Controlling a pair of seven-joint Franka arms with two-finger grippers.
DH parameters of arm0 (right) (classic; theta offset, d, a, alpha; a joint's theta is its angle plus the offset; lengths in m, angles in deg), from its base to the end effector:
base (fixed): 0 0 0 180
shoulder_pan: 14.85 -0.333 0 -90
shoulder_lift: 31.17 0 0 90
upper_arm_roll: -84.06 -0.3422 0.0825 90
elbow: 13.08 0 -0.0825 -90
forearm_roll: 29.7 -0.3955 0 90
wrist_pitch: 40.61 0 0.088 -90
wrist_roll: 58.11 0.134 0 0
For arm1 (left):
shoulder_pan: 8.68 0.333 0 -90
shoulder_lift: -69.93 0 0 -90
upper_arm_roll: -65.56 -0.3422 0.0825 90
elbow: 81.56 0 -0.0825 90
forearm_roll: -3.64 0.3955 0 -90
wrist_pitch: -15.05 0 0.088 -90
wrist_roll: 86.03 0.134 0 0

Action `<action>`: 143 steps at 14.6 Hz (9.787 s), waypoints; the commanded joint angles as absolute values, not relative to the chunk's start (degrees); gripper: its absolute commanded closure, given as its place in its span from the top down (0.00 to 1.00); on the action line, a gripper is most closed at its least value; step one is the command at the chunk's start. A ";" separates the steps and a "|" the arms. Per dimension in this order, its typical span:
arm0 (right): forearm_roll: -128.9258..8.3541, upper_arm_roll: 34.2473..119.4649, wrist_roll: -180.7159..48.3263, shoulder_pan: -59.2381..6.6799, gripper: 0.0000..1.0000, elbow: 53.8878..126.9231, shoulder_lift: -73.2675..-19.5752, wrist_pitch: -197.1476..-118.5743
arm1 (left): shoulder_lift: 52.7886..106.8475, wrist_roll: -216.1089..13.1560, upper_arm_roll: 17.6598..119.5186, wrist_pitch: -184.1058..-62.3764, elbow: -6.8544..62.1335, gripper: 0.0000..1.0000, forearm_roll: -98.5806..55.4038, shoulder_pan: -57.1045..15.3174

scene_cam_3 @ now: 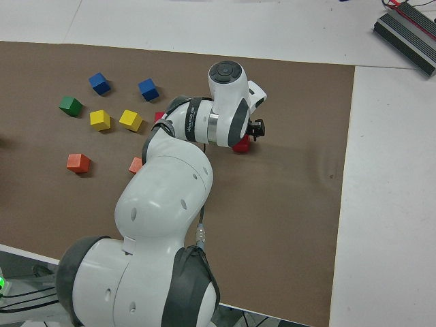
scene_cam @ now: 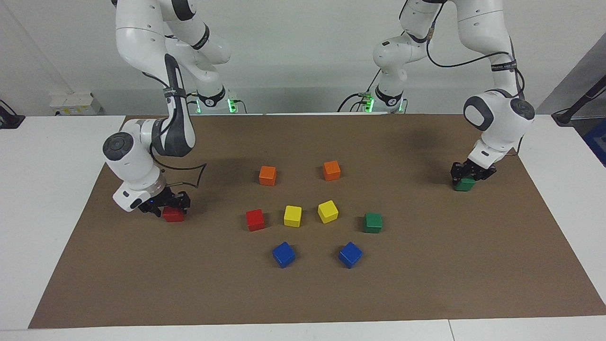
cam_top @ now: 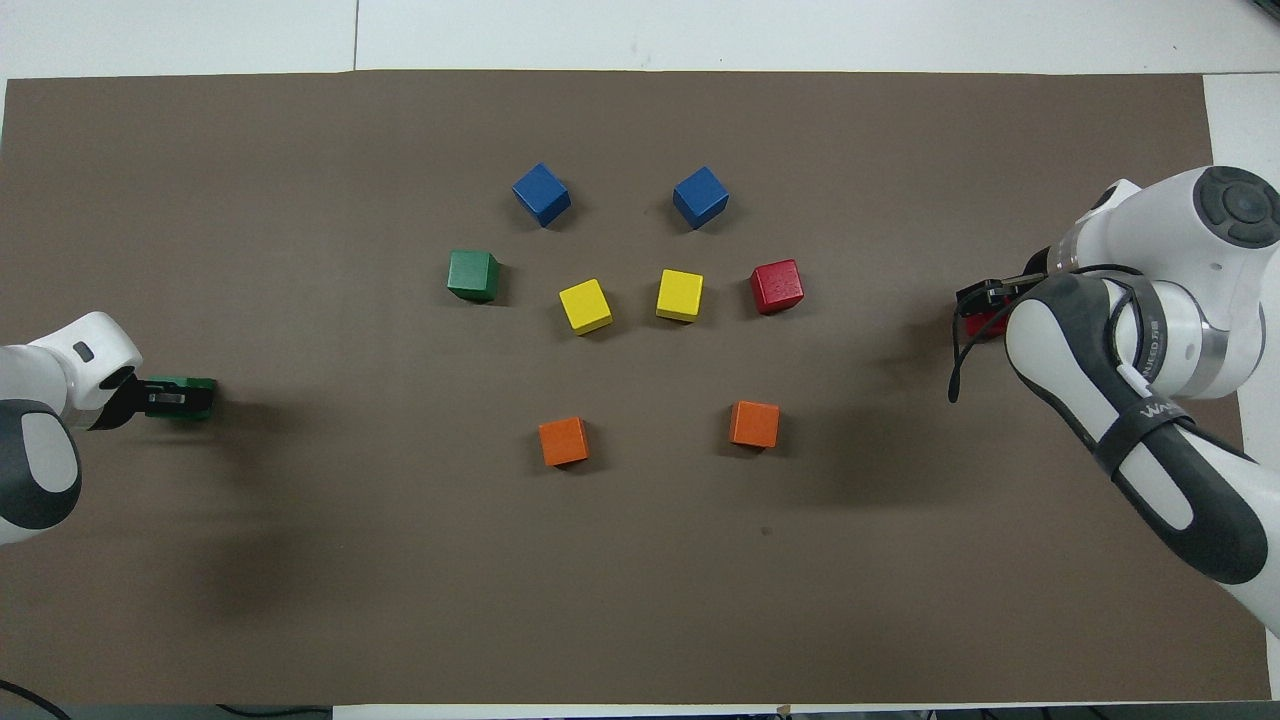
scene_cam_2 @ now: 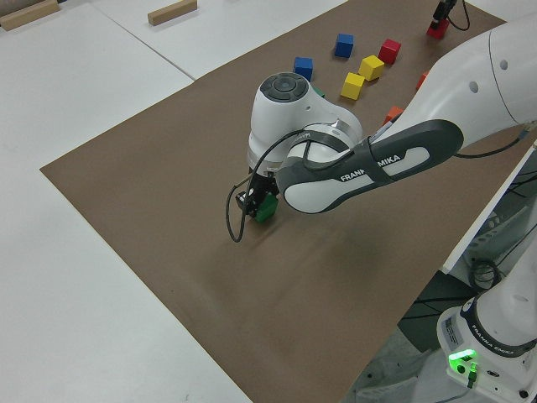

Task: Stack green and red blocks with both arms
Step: 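Set down green with the left gripper while the right gripper sets red, then reach the left gripper to second green while the right gripper reaches red, then grasp the second green with the left gripper while the right gripper grasps red, then carry green to placed green while the right gripper carries red to red, then stack green on green with the left gripper while the right gripper lowers red, then stack red on red with the right gripper while the left gripper withdraws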

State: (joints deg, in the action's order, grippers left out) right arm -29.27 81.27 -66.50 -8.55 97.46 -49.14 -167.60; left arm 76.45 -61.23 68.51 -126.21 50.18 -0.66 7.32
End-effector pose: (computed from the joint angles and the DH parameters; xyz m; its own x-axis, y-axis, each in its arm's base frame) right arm 0.6280 -0.0402 0.3153 0.9959 0.0876 -0.0245 0.0873 -0.9961 -0.0129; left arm 0.5269 0.1209 0.2943 0.9869 -0.1454 0.0694 -0.1477 -0.9886 0.0294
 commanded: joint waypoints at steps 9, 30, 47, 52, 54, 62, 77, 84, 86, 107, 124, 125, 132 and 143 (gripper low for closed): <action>-25.48 80.89 -46.63 -24.14 0.95 69.10 -53.31 -141.59 | 77.76 -61.50 68.02 -102.58 30.01 1.00 -0.76 4.69; -26.09 80.45 -52.21 -31.38 0.94 75.77 -60.00 -158.30 | 98.41 -90.69 68.02 -110.79 11.33 1.00 2.84 -26.52; -26.53 80.37 -51.25 -31.11 0.74 82.98 -60.08 -168.14 | 95.87 -94.74 67.76 -108.29 13.38 0.00 7.59 -26.88; -26.53 80.54 -51.34 -30.24 0.00 82.28 -59.39 -165.08 | 84.81 -89.49 67.94 -93.43 13.01 0.00 3.55 -18.53; -26.53 80.63 -51.34 -28.14 0.00 79.39 -57.81 -159.65 | 79.10 -82.29 67.93 -90.78 17.12 0.00 3.55 -13.72; -26.62 80.72 -53.09 -12.32 0.00 82.45 -46.73 -149.17 | 69.33 -68.02 67.85 -98.55 32.93 0.00 2.23 1.42; -26.53 80.54 -61.18 -7.82 0.00 95.64 -42.51 -160.66 | 73.27 -64.33 67.76 -114.22 42.98 0.00 -1.81 7.23; -26.53 80.37 -61.19 -8.08 0.00 97.83 -42.42 -164.45 | 73.10 -64.59 67.76 -115.73 44.56 0.00 -1.81 7.23; -26.53 80.45 -61.27 -9.75 0.00 98.10 -42.42 -165.15 | 73.01 -64.15 67.76 -116.25 45.18 0.00 -1.81 7.23; -26.53 80.54 -62.50 -8.53 0.00 101.26 -41.36 -167.96 | 68.70 -73.25 68.72 -89.20 19.89 1.00 1.08 6.18; -26.53 80.54 -62.50 -8.44 0.00 101.70 -41.63 -169.02 | 72.31 -84.72 68.73 -67.83 3.26 1.00 4.52 -5.07; -26.53 80.54 -62.50 -8.53 0.00 101.70 -41.63 -169.02 | 72.39 -84.72 68.73 -67.65 3.26 1.00 4.43 -4.99; -26.53 80.54 -62.50 -8.09 0.00 101.70 -41.98 -169.11 | 71.34 -84.80 68.64 -67.83 3.52 1.00 3.99 -4.99; -26.53 80.54 -62.24 -8.09 0.88 103.37 -41.80 -171.40 | 66.33 -86.21 68.55 -69.93 10.11 1.00 3.99 -4.55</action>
